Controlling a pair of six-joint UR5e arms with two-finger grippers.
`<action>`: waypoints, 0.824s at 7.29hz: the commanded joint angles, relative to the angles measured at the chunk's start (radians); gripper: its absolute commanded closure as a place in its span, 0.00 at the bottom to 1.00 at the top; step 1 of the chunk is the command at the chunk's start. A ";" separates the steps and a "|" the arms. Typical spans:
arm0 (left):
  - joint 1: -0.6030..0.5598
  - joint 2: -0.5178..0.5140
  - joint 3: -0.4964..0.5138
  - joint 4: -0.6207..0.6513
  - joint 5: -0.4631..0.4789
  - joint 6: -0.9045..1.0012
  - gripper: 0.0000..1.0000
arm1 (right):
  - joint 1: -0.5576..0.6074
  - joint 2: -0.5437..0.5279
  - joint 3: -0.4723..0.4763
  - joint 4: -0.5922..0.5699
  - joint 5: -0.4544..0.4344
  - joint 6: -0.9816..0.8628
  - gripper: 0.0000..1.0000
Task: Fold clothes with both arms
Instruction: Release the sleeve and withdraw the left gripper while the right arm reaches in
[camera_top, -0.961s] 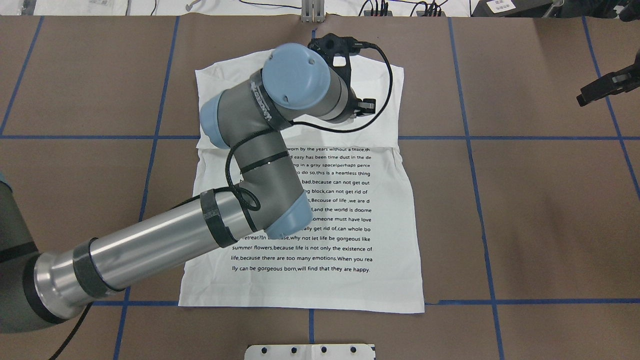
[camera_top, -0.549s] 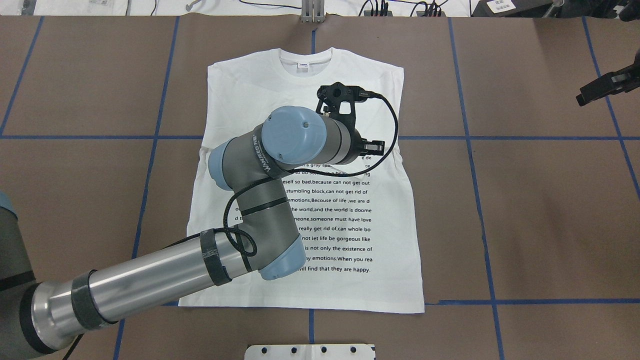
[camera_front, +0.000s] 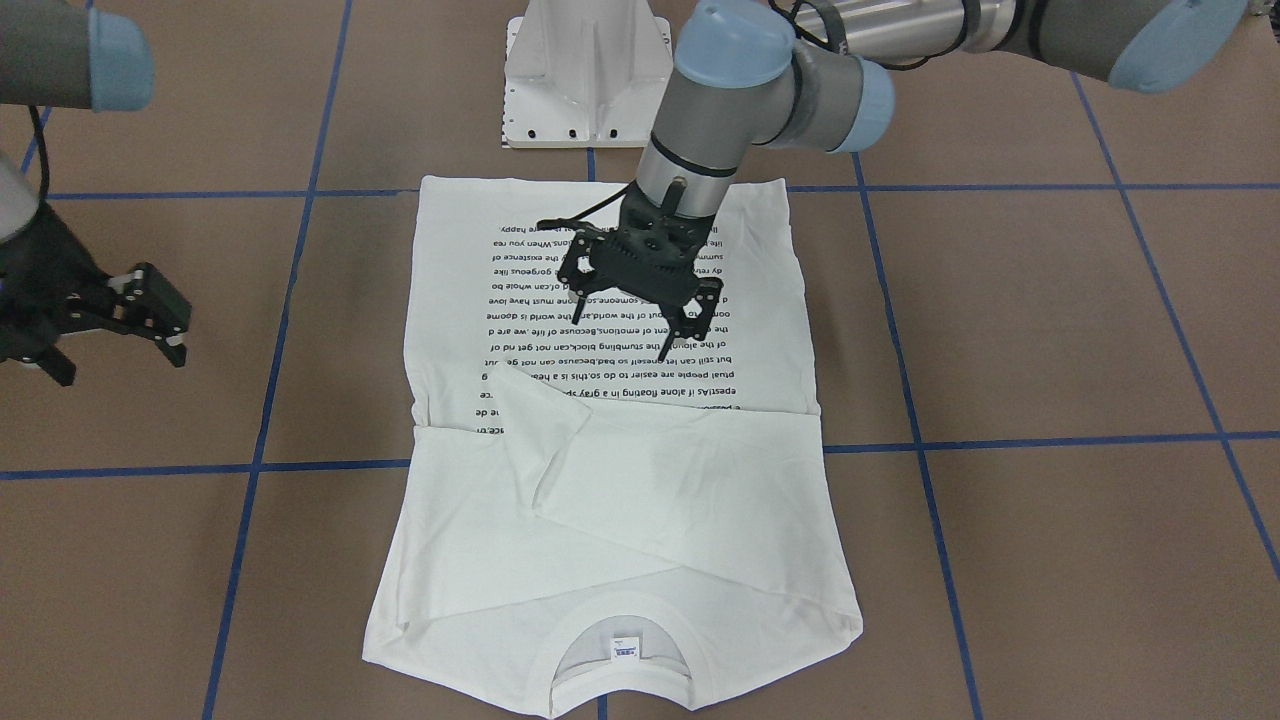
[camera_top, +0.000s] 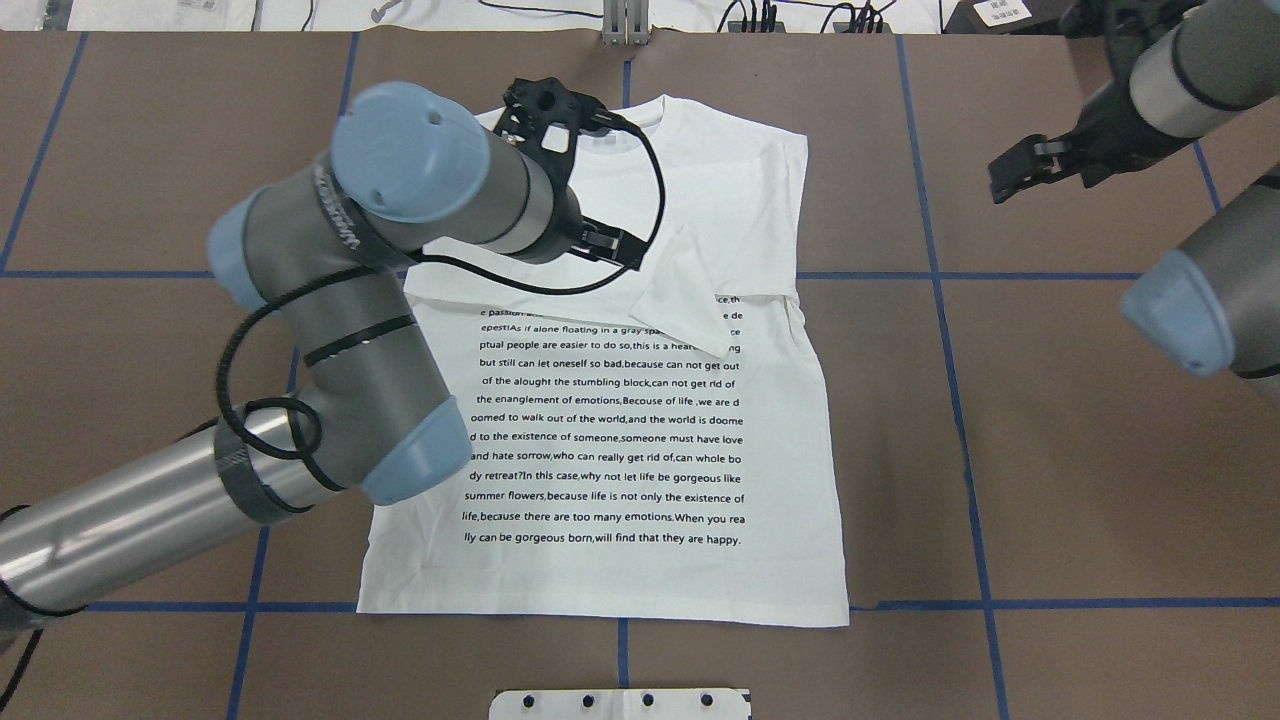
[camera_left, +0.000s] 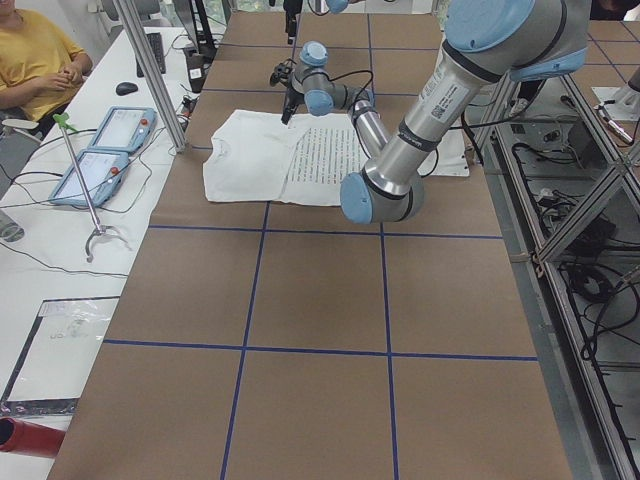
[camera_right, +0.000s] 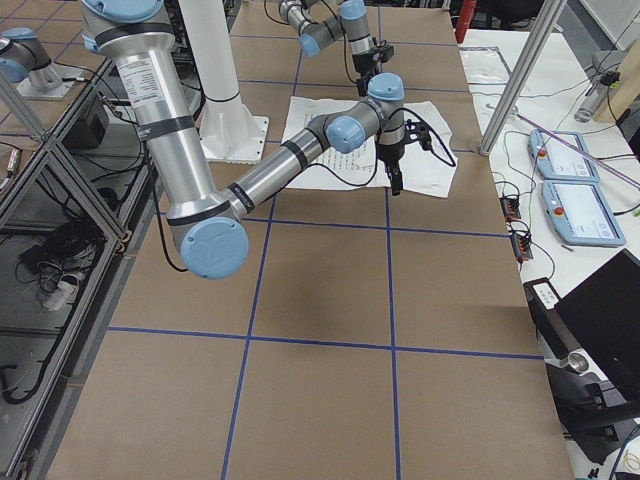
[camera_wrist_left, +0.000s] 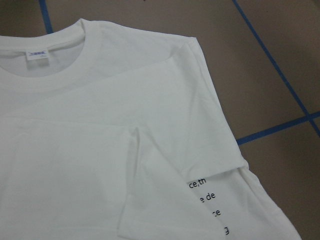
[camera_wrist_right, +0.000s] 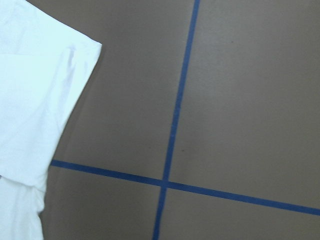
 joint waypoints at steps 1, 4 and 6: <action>-0.155 0.114 -0.119 0.119 -0.082 0.281 0.00 | -0.176 0.163 -0.047 -0.076 -0.125 0.214 0.00; -0.374 0.292 -0.166 0.111 -0.236 0.671 0.00 | -0.367 0.495 -0.316 -0.213 -0.317 0.432 0.00; -0.396 0.311 -0.166 0.110 -0.264 0.704 0.00 | -0.421 0.641 -0.549 -0.210 -0.394 0.489 0.00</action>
